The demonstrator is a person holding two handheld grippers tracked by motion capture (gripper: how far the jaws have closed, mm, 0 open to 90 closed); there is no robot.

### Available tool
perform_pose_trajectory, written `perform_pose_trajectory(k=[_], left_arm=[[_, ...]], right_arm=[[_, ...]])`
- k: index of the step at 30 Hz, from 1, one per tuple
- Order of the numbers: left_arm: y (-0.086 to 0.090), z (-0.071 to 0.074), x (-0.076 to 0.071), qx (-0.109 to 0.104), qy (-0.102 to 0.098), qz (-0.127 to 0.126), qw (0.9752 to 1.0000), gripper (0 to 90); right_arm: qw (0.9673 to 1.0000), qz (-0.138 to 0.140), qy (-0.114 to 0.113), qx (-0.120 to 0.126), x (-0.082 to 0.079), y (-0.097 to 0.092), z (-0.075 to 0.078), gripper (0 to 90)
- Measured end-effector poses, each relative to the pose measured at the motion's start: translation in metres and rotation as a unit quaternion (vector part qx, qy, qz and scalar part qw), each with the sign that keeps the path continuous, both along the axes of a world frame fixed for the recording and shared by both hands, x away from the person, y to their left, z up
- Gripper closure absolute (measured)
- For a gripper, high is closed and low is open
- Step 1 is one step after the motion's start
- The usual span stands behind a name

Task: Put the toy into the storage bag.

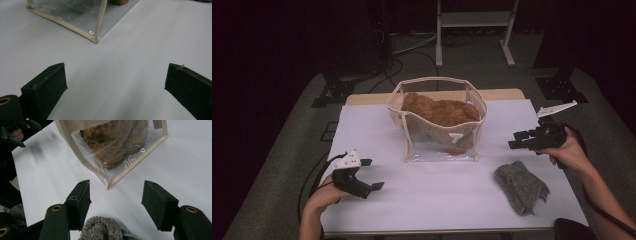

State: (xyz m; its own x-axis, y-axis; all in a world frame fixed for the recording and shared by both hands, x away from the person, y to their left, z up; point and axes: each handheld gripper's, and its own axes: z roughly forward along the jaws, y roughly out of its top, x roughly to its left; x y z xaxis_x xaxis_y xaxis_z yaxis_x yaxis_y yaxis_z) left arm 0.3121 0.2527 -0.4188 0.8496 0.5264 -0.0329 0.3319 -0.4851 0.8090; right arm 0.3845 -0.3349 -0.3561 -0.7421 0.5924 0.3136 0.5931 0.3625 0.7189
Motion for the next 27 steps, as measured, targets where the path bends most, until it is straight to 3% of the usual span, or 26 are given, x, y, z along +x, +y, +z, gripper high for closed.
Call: perform_pose_trajectory(k=[8,27], left_arm=[[-0.001,-0.002,0.001,0.004,0.003,-0.002,1.0,3.2],[-0.002,-0.007,0.003,0.012,0.01,0.003,0.9999,3.1]], right_arm=[[0.9999,0.001,0.012,0.005,-0.006,-0.002,-0.02,36.8],[0.9995,-0.003,0.027,0.018,-0.02,-0.006,-0.051,35.4]])
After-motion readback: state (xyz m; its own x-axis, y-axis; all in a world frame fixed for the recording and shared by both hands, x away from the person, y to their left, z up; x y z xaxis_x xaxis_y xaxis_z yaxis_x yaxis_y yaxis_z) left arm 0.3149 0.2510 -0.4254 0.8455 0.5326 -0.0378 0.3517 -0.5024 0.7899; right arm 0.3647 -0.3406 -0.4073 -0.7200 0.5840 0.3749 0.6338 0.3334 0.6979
